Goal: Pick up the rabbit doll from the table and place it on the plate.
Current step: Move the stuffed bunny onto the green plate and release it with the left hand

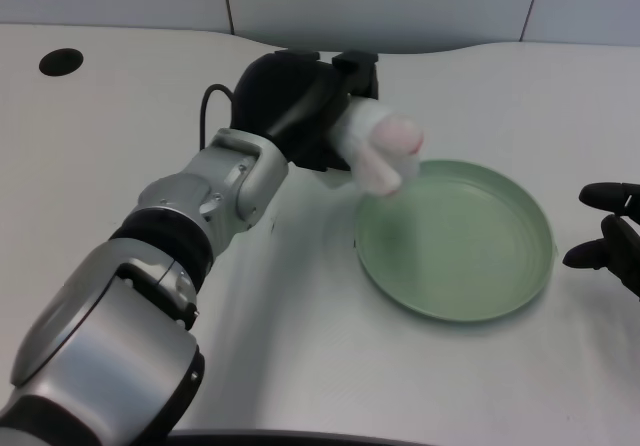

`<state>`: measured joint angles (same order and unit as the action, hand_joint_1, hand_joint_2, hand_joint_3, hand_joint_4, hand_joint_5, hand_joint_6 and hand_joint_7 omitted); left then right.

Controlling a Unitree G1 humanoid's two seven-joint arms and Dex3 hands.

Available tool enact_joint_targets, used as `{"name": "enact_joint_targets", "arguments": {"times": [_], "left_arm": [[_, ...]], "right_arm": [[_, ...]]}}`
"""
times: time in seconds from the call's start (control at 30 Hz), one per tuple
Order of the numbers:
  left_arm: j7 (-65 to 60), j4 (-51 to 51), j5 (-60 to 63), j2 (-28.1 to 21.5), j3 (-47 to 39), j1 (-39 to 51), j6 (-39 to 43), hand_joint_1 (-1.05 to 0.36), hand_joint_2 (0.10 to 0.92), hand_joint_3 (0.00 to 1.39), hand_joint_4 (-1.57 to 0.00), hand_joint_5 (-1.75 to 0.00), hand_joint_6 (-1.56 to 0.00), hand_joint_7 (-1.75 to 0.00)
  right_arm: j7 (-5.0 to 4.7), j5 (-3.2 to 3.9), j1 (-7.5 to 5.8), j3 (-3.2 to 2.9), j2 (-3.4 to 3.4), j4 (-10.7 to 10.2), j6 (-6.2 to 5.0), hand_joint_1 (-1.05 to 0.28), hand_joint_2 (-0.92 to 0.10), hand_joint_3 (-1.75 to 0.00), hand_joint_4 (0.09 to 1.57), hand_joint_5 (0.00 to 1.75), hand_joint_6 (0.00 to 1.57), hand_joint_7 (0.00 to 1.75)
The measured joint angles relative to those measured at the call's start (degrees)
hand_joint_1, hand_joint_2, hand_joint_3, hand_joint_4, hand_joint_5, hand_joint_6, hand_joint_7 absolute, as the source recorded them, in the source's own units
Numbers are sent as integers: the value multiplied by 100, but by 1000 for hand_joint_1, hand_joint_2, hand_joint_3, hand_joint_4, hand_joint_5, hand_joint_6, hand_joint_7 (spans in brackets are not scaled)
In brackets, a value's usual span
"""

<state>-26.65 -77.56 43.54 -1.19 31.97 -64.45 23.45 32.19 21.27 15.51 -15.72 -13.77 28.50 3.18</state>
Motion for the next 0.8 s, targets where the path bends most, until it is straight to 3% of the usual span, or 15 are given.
{"name": "enact_joint_targets", "arguments": {"times": [0.07, 0.13, 0.2, 0.33, 0.4, 0.47, 0.6, 0.73, 0.8], "left_arm": [[75, 4, 0, 131, 3, -39, 37, -126, 869, 23, -935, -1746, -650, -1746], [97, 5, 16, 295, 53, -62, 64, -173, 890, 37, -943, -1746, -660, -1746], [135, 5, 27, 468, 125, -85, 83, -189, 900, 44, -948, -1746, -663, -1746], [351, 6, 50, 750, 214, -142, 143, -207, 892, 42, -955, -1746, -656, -1746], [429, 5, 80, 841, 292, -157, 152, -208, 877, 33, -882, -1746, -676, -1546], [451, 5, 120, 913, 369, -158, 156, -200, 889, 43, -930, -1746, -653, -1675], [627, 3, 134, 1003, 453, -159, 155, -203, 887, 49, -960, -1746, -656, -1681], [740, -8, 274, 1024, 653, -158, 128, -245, 864, 29, -944, -1597, -821, -1127], [760, -24, 323, 1049, 736, -158, 87, -252, 857, 19, -957, -1533, -867, -987]], "right_arm": [[38, 9, -2, -10, -1, 1, -20, -305, -921, -515, 175, 1557, 214, 1148], [142, 114, 1, -55, -1, 64, -53, -304, -921, -518, 175, 1586, 211, 1164], [206, 141, 1, -100, -1, 150, -90, -302, -921, -525, 206, 1576, 216, 1166], [113, 84, -31, -105, 1, 117, -192, -282, -921, -551, 260, 1526, 245, 1127], [88, 84, -60, -103, 9, 67, -214, -289, -921, -553, 292, 1542, 256, 1113], [88, 90, -83, -104, 20, 20, -222, -300, -921, -537, 301, 1562, 275, 1107], [46, 100, -138, -98, 69, -103, -215, -283, -921, -529, 276, 1565, 287, 1091], [20, 110, -208, -95, 75, -210, -155, -275, -921, -542, 255, 1585, 287, 1080], [45, 119, -211, -95, 75, -209, -151, -277, -921, -541, 267, 1598, 289, 1081]]}}
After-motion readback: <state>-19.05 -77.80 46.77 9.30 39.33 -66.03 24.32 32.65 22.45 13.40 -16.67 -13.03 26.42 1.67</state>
